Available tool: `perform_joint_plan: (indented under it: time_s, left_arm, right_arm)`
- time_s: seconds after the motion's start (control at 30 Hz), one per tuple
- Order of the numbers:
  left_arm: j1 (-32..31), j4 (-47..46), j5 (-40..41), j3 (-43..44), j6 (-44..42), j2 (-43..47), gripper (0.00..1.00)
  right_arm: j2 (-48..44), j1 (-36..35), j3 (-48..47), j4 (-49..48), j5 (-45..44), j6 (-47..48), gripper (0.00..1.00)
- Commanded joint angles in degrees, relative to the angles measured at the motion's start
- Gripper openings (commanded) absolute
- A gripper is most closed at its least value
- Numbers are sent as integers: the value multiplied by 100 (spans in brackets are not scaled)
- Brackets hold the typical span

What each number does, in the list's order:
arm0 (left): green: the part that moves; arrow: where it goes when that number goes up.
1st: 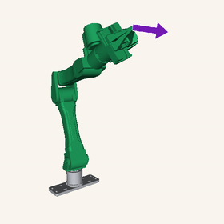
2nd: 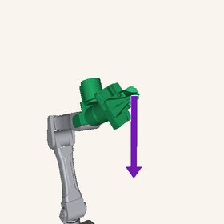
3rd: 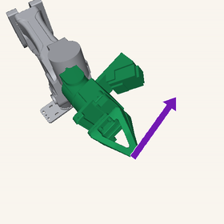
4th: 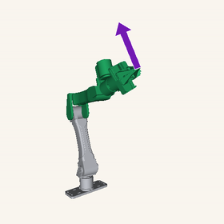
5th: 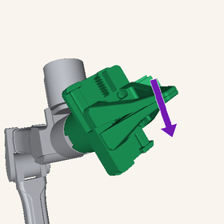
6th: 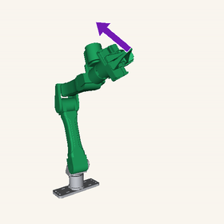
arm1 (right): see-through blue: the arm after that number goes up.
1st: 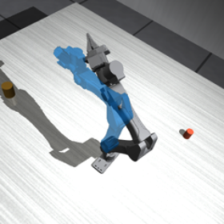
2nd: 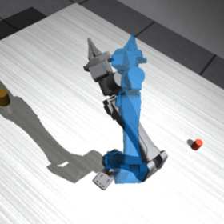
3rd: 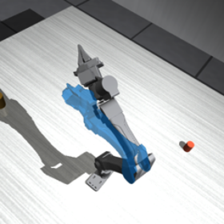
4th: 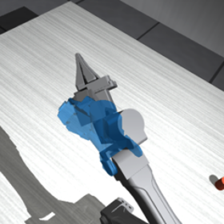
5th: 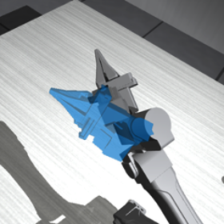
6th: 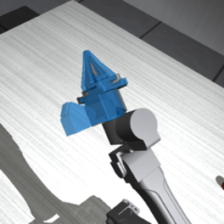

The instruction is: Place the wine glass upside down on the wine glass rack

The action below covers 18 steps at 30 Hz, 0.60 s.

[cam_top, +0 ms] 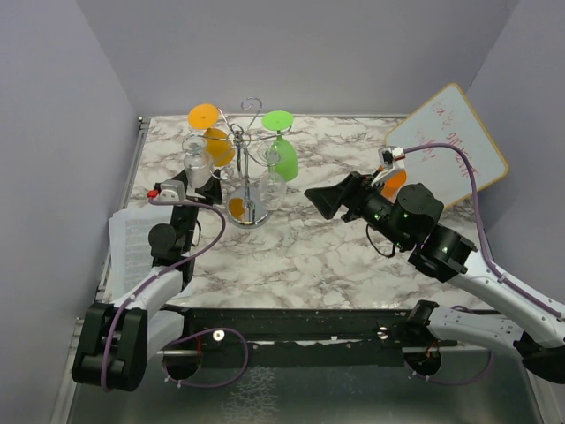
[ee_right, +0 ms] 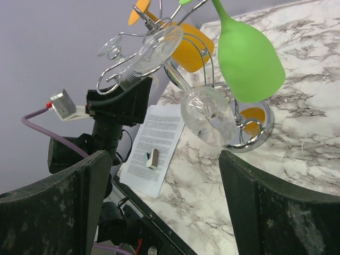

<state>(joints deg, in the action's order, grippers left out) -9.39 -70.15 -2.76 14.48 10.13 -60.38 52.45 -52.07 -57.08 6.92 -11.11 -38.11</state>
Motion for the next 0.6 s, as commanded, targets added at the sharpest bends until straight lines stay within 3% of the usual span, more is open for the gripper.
perform_joint_plan:
  time_s: [0.0, 0.17, 0.4, 0.57]
  left_arm:
    - [7, 138, -82, 46, 215, 98, 79]
    - [7, 265, -267, 110, 251, 99, 98]
    - [7, 509, -161, -3, 435, 365, 99]
    - [2, 915, 799, -409, 825, 1063, 99]
  right_arm:
    - [-4, -22, 51, -1, 30, -3, 87]
    - [-40, -21, 57, 24, -6, 5, 87]
    - [-44, -18, 54, 68, -95, -4, 87]
    - [-90, -22, 23, 235, -419, 139, 87]
